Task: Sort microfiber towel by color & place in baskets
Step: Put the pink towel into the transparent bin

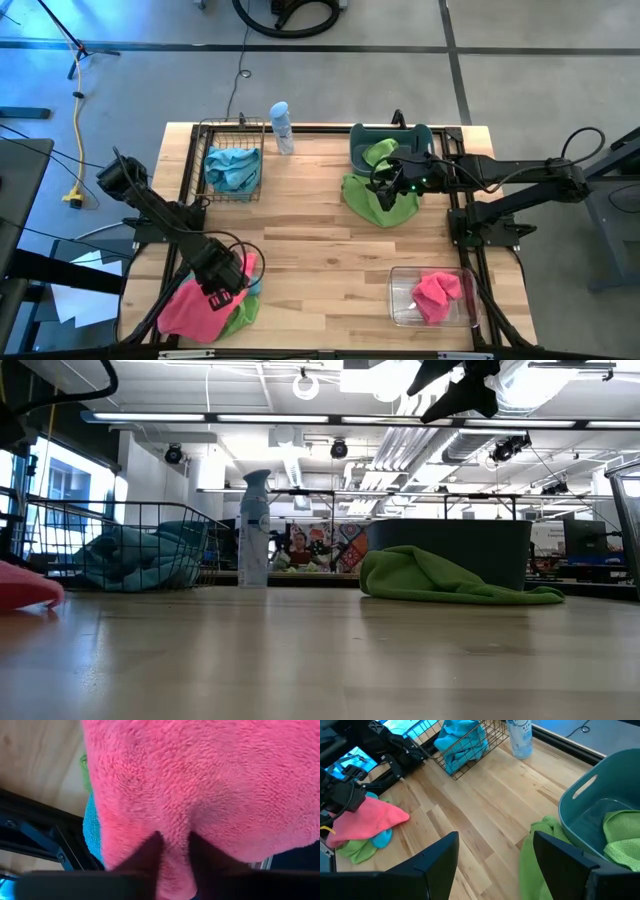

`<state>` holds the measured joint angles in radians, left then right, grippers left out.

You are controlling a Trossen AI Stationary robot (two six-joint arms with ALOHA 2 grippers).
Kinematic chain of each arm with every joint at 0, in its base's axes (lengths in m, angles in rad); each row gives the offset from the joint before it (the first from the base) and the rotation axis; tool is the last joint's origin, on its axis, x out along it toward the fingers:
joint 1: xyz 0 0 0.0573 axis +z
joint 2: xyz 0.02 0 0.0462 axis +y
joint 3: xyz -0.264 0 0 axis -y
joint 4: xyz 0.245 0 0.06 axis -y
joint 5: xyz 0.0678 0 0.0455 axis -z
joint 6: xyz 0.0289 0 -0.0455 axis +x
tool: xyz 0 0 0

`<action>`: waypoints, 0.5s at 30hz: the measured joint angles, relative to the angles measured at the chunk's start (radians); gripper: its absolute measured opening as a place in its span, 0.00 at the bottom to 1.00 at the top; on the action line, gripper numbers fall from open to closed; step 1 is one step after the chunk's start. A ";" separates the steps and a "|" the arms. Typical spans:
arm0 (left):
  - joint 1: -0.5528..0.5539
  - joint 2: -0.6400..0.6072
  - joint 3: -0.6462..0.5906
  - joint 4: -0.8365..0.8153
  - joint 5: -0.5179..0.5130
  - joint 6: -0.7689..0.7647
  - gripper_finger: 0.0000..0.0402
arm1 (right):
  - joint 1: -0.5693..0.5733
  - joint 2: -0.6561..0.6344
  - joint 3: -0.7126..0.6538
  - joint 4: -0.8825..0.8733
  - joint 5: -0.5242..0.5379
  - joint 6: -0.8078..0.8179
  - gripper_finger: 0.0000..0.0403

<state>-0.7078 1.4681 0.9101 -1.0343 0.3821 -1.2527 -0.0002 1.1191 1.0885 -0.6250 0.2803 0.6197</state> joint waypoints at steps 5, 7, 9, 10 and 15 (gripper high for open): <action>0.007 -0.037 0.040 -0.027 0.004 0.040 0.02 | 0.000 0.000 0.000 0.000 0.000 0.000 0.62; 0.014 -0.073 0.072 -0.053 0.004 0.060 0.01 | 0.000 0.000 0.000 0.000 0.000 0.000 0.62; 0.026 -0.123 0.119 -0.076 0.002 0.083 0.01 | 0.000 0.000 0.000 0.000 0.001 0.000 0.62; 0.034 -0.150 0.142 -0.078 -0.001 0.094 0.00 | 0.000 0.000 0.000 0.000 0.001 0.000 0.62; 0.074 -0.282 0.273 -0.079 -0.077 0.116 0.00 | 0.000 0.000 0.000 0.002 0.001 0.000 0.62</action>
<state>-0.6337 1.1860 1.1831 -1.1130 0.3048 -1.1363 -0.0002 1.1194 1.0884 -0.6232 0.2813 0.6197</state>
